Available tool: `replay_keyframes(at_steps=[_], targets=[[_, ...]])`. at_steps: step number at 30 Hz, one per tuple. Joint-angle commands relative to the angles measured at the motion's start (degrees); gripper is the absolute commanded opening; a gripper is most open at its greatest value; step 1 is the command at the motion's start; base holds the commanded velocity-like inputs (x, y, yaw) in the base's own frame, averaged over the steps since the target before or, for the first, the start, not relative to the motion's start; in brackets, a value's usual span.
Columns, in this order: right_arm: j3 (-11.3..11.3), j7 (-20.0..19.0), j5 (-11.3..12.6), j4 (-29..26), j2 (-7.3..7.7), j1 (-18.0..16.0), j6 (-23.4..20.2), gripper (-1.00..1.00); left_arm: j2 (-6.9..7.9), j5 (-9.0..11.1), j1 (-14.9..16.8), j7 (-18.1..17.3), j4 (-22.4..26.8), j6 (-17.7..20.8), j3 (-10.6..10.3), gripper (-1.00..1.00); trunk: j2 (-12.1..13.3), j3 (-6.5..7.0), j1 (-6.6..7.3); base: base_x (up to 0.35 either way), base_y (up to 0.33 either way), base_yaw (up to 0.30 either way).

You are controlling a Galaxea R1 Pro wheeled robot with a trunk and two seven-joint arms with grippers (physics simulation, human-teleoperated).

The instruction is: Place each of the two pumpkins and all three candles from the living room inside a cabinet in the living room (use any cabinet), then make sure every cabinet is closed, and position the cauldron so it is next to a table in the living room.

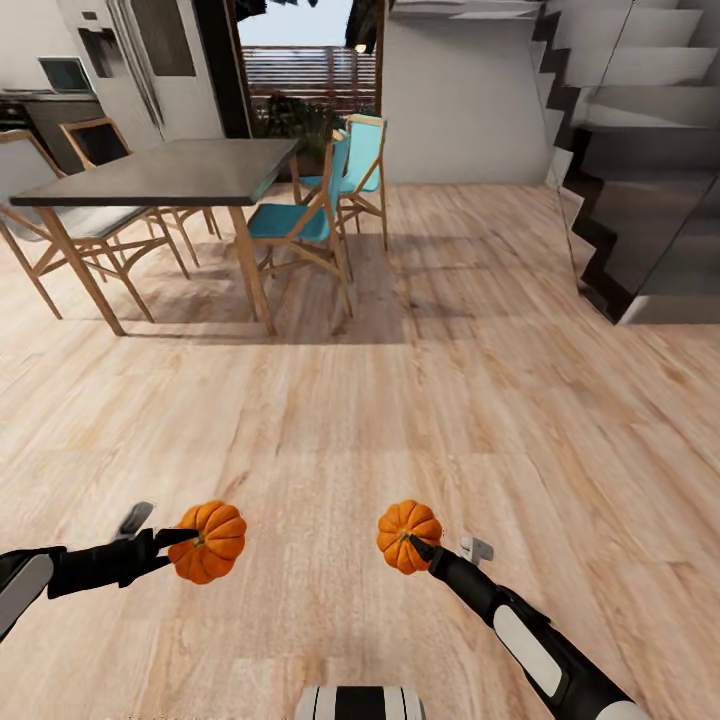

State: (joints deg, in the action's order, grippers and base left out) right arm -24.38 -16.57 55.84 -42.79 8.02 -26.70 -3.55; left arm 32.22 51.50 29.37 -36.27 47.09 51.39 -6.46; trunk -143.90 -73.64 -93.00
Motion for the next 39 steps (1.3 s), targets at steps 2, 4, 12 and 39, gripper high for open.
replay_keyframes(at_steps=[2,4,12,39], targets=[[-0.1,0.0,0.7,-0.1,0.06,0.0,-0.2,-1.00,0.04,0.5,0.1,0.1,0.0,0.3,-0.1,-1.00,0.0,-0.04,0.02,0.000,0.000,0.288],[-0.1,0.0,0.7,-0.1,0.06,0.0,-0.1,-1.00,0.04,0.5,0.1,0.1,0.0,0.3,-0.1,-1.00,0.0,-0.04,0.02,0.000,0.000,0.289],[-0.1,0.0,0.7,-0.1,0.06,0.0,-0.1,-1.00,0.04,0.5,0.1,0.1,0.0,0.3,-0.1,-1.00,0.0,-0.04,0.02,0.000,0.000,0.289],[-0.1,0.2,0.7,0.0,0.06,0.0,-0.1,-1.00,0.04,0.5,0.1,0.2,-0.2,0.3,-0.1,-1.00,0.0,-0.04,0.02,0.000,0.000,0.289]])
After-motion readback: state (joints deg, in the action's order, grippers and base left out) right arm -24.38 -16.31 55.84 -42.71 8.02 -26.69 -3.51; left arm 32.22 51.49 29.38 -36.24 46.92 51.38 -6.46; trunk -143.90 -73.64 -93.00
